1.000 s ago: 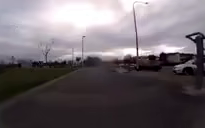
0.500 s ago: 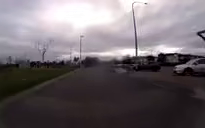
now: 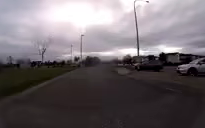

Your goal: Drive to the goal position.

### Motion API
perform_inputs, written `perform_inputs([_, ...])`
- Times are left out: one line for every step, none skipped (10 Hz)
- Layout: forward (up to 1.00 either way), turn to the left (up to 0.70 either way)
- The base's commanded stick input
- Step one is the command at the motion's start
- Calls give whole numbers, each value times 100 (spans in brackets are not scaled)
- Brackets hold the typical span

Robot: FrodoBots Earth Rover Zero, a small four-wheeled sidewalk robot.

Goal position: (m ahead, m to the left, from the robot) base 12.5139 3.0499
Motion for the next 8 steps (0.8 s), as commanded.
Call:
perform_inputs([85, 0])
perform_inputs([85, 0])
perform_inputs([85, 0])
perform_inputs([85, 0])
perform_inputs([85, 0])
perform_inputs([85, 0])
perform_inputs([85, 0])
perform_inputs([85, 0])
